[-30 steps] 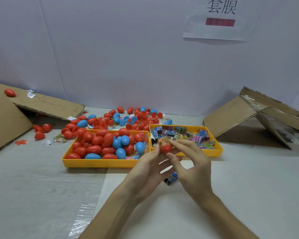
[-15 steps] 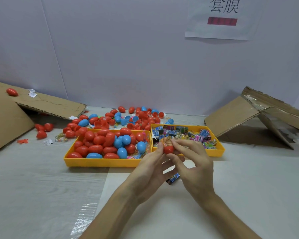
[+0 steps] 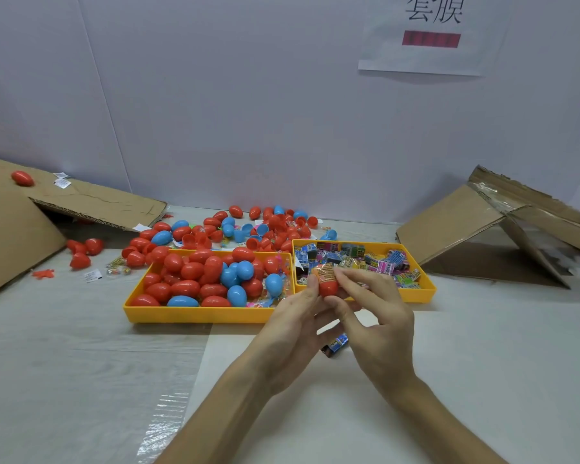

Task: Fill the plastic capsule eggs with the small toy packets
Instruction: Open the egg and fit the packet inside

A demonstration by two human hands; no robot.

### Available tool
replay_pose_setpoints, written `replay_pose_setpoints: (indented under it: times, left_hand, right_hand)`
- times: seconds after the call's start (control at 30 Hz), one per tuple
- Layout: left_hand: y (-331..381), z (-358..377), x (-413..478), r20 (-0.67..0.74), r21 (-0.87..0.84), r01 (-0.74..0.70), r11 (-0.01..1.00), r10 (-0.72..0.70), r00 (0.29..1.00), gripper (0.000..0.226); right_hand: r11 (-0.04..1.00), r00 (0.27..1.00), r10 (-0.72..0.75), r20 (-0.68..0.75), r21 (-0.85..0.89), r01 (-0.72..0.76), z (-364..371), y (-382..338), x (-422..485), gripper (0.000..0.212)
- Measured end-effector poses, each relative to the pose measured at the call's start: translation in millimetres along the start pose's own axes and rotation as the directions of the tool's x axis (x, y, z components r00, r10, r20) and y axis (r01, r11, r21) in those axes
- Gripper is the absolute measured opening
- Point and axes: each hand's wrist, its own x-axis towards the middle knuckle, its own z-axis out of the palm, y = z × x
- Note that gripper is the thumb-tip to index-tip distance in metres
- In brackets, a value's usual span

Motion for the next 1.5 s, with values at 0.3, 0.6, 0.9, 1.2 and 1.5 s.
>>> replay_pose_setpoints:
  times: [0.3,0.6,0.9,1.2,1.5]
  left_hand:
    - [2.5,2.1,-3.0,-0.014,0.028,-0.006,1.000,0.006,1.000,0.045]
    - [6.5,7.0,-7.0,-0.010,0.047,-0.002,0.999,0.002,1.000,0.046]
    - [8.7,3.1,-2.6,-0.063,0.030,-0.009,1.000,0.011,0.998,0.038]
    - [7.4,1.1,-3.5,-0.079,-0.047,-0.038,0.998,0.034,0.996,0.048]
    - [9.8,2.8,-5.1,-0.044,-0.149,-0.033,0.988,0.026,0.999,0.044]
  right_hand:
    - [0.995,0.996,-0.085,-0.010,-0.056,0.084,0.2,3.8,-2.2,0.030]
    - [0.997,0.997,-0.078,-0.023,-0.025,0.078,-0.6,7.4,-3.4,0.028]
    - [1.000,1.000,0.004,-0.001,0.026,-0.004,-2.4,2.5,1.8,0.031]
    - [0.996,0.996,-0.088,0.027,0.004,0.088,-3.1,0.1,2.5,0.044]
    - [0.999,0.999,-0.038,0.016,0.024,0.038,-4.6,-2.2,4.1,0.042]
